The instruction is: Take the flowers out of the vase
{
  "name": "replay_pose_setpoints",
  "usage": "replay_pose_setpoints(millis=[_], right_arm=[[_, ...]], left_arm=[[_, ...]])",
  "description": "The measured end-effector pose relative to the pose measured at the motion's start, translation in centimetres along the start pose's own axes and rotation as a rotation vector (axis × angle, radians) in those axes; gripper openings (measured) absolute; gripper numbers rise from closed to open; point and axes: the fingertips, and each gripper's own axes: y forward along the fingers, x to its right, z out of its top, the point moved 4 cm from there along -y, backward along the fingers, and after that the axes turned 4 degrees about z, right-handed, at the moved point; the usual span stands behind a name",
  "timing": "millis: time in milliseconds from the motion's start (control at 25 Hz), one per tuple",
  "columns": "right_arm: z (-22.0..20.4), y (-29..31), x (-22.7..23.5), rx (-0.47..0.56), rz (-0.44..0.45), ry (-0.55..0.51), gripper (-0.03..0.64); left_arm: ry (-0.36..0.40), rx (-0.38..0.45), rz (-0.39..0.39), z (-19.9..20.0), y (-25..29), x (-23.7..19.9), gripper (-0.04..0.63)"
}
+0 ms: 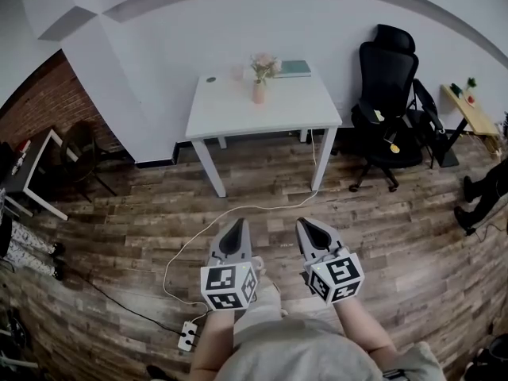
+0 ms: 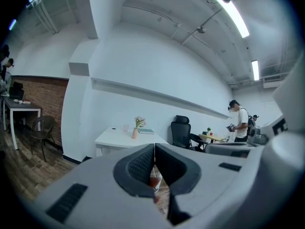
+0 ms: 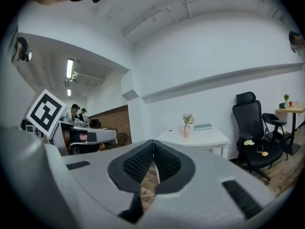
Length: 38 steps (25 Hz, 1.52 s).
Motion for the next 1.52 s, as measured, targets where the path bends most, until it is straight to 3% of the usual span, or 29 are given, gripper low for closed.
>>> replay_pose_setpoints(millis=[640, 1520], right_arm=[[1.7, 11.1, 5.4, -0.007, 0.023, 0.009, 0.114], [5.6, 31.1, 12.8, -0.004, -0.049, 0.015, 0.144]], left_arm=[[-0.006, -0.006, -0.001, 1.6, 11.1, -4.6, 0.008], [0.004, -0.048, -0.065, 6.0, 30.3, -14.7, 0.008]])
